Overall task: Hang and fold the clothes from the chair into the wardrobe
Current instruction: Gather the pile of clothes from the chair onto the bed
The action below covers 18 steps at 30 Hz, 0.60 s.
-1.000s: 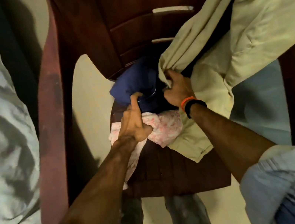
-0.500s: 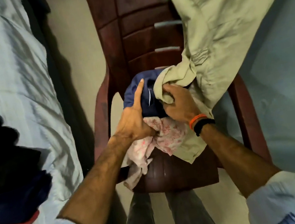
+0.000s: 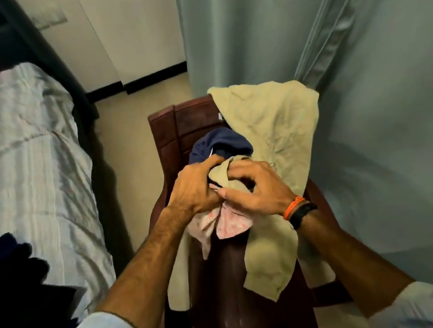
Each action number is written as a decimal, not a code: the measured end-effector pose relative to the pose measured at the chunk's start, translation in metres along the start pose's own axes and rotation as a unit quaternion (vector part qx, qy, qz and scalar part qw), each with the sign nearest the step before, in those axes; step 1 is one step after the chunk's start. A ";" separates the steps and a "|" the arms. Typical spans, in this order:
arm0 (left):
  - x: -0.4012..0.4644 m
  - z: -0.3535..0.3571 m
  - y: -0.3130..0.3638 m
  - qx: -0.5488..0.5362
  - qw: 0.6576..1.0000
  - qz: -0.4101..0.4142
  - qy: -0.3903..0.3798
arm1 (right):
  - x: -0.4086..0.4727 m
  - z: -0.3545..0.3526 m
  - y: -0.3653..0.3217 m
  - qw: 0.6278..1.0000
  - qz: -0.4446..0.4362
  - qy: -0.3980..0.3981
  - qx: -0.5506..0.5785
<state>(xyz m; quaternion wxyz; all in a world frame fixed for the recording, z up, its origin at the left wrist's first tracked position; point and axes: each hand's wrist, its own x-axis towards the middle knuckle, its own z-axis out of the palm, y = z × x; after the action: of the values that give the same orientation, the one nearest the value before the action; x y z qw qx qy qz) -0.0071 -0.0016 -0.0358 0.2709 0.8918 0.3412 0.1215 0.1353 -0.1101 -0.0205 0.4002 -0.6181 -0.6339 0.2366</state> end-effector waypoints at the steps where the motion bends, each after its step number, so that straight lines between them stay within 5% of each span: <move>1: 0.003 0.000 -0.001 0.007 1.000 -0.009 0.002 | 0.001 -0.006 0.002 0.997 0.049 -0.003 0.062; 5: 0.017 0.001 0.002 0.007 0.999 -0.049 0.015 | 0.029 -0.026 0.025 0.953 0.211 0.148 0.157; 8: 0.028 0.001 0.007 -0.015 0.996 -0.077 0.031 | 0.056 -0.043 0.053 0.922 0.298 0.248 0.024; 13: 0.042 0.002 0.007 -0.049 0.991 -0.120 0.033 | 0.087 -0.068 0.096 0.879 0.285 0.131 -0.359; 18: 0.053 0.009 0.003 -0.068 0.981 -0.176 0.047 | 0.109 -0.072 0.113 0.852 0.284 0.120 -0.422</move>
<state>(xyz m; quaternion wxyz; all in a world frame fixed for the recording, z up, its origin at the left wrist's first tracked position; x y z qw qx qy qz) 0.0372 0.0285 -0.0396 0.3318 0.7909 0.4957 0.1366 0.2692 -0.0038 -0.0462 0.0893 -0.9043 -0.4167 -0.0266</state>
